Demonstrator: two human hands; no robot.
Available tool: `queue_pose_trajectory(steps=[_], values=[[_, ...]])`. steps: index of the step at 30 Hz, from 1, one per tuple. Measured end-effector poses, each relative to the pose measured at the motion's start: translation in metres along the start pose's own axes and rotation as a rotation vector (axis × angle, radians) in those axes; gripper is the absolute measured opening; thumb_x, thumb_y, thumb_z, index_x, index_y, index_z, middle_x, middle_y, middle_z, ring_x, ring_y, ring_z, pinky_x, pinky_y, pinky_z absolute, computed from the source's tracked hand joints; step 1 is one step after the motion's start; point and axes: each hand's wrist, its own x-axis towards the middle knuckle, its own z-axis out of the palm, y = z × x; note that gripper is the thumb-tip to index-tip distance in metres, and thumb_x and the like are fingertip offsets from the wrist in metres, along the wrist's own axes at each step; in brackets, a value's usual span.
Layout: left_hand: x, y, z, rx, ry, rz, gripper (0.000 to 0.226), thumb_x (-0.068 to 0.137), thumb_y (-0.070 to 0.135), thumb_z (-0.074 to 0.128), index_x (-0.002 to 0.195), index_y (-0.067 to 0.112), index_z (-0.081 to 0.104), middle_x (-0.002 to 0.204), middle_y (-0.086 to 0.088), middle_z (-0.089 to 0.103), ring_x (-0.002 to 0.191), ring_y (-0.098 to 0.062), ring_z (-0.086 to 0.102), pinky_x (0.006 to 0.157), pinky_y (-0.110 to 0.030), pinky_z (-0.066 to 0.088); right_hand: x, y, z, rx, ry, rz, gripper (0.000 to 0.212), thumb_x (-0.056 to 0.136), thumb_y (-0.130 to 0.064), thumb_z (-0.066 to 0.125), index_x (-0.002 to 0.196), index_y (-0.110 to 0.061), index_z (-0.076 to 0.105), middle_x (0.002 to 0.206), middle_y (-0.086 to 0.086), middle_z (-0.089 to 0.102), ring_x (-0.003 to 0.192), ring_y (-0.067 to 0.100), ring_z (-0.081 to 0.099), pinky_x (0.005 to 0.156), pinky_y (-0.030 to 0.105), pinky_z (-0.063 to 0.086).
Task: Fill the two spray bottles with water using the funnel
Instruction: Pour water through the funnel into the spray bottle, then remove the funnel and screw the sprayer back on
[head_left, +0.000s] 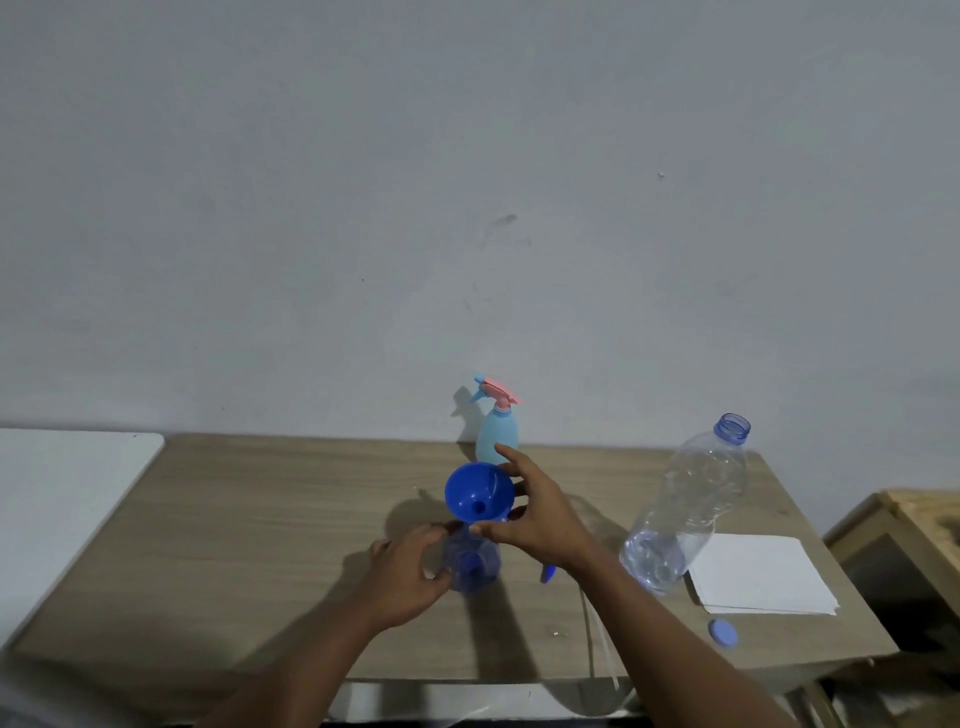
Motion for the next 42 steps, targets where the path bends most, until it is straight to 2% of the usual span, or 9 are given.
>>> queue_pose_trajectory(steps=[4, 10, 16, 22, 24, 30, 37, 40, 42], values=[[0.003, -0.006, 0.005, 0.027, 0.053, 0.007, 0.069, 0.066, 0.06, 0.045, 0.133, 0.044, 0.053, 0.123, 0.036, 0.049, 0.125, -0.001, 0.055, 0.108, -0.036, 0.039, -0.003, -0.003, -0.006, 0.199, 0.164, 0.024, 0.097, 0.067, -0.022, 0.092, 0.146, -0.035, 0.037, 0.127, -0.009, 0.053, 0.109, 0.014, 0.064, 0.084, 0.025, 0.059], [0.007, -0.017, 0.017, -0.053, 0.129, 0.063, 0.053, 0.072, 0.06, 0.062, 0.123, 0.055, 0.051, 0.121, 0.031, 0.059, 0.114, 0.0, 0.06, 0.1, -0.04, 0.045, -0.023, 0.022, -0.031, 0.22, 0.3, 0.15, 0.093, 0.074, -0.01, 0.085, 0.147, -0.034, 0.032, 0.124, -0.001, 0.052, 0.097, 0.012, 0.065, 0.069, 0.021, 0.06], [0.017, -0.015, 0.03, -0.103, 0.22, 0.085, 0.048, 0.072, 0.058, 0.064, 0.115, 0.04, 0.054, 0.112, 0.02, 0.069, 0.1, -0.009, 0.067, 0.085, -0.03, 0.043, -0.062, 0.072, -0.021, 0.009, 0.167, 0.32, 0.089, 0.067, -0.02, 0.088, 0.138, -0.031, 0.035, 0.119, -0.002, 0.059, 0.093, 0.01, 0.067, 0.072, 0.018, 0.056], [0.022, -0.018, 0.037, -0.088, 0.244, 0.084, 0.042, 0.077, 0.058, 0.058, 0.114, 0.041, 0.049, 0.111, 0.018, 0.068, 0.098, -0.013, 0.066, 0.09, -0.041, 0.044, -0.073, 0.084, 0.005, -0.333, -0.07, 0.369, 0.065, 0.056, -0.042, 0.079, 0.112, -0.032, 0.048, 0.105, -0.01, 0.061, 0.089, 0.011, 0.063, 0.074, 0.027, 0.056], [0.023, -0.018, 0.038, -0.08, 0.246, 0.081, 0.041, 0.078, 0.059, 0.057, 0.114, 0.04, 0.051, 0.111, 0.017, 0.068, 0.098, -0.013, 0.065, 0.092, -0.042, 0.043, -0.07, 0.085, 0.013, -0.449, -0.119, 0.337, 0.067, 0.056, -0.048, 0.076, 0.115, -0.03, 0.052, 0.104, -0.007, 0.062, 0.089, 0.012, 0.061, 0.072, 0.025, 0.054], [0.026, -0.016, 0.042, -0.069, 0.234, 0.074, 0.046, 0.079, 0.058, 0.057, 0.117, 0.031, 0.057, 0.113, 0.014, 0.067, 0.1, -0.014, 0.062, 0.093, -0.037, 0.04, -0.063, 0.094, 0.037, -0.674, -0.247, 0.272, 0.078, 0.061, -0.064, 0.074, 0.129, -0.033, 0.051, 0.122, -0.004, 0.056, 0.11, 0.017, 0.051, 0.089, 0.032, 0.051], [0.027, -0.018, 0.042, -0.058, 0.242, 0.112, 0.043, 0.08, 0.058, 0.055, 0.117, 0.036, 0.052, 0.115, 0.013, 0.067, 0.101, -0.014, 0.064, 0.092, -0.036, 0.038, -0.065, 0.106, 0.051, -0.701, -0.219, 0.217, 0.081, 0.064, -0.057, 0.076, 0.134, -0.031, 0.047, 0.129, -0.003, 0.053, 0.113, 0.02, 0.047, 0.09, 0.03, 0.046], [0.027, -0.018, 0.042, -0.064, 0.242, 0.122, 0.043, 0.08, 0.057, 0.056, 0.117, 0.034, 0.054, 0.114, 0.013, 0.067, 0.1, -0.014, 0.065, 0.092, -0.039, 0.041, -0.068, 0.098, 0.038, -0.589, -0.175, 0.22, 0.095, 0.055, -0.07, 0.078, 0.136, -0.032, 0.047, 0.13, -0.009, 0.049, 0.116, 0.013, 0.046, 0.095, 0.029, 0.047], [0.027, -0.019, 0.042, -0.051, 0.243, 0.13, 0.043, 0.081, 0.055, 0.059, 0.118, 0.035, 0.052, 0.115, 0.016, 0.065, 0.102, -0.013, 0.064, 0.093, -0.038, 0.041, -0.069, 0.095, 0.024, -0.428, -0.021, 0.253, 0.082, 0.059, -0.08, 0.072, 0.125, -0.035, 0.053, 0.122, -0.016, 0.05, 0.111, 0.005, 0.048, 0.09, 0.024, 0.046]])
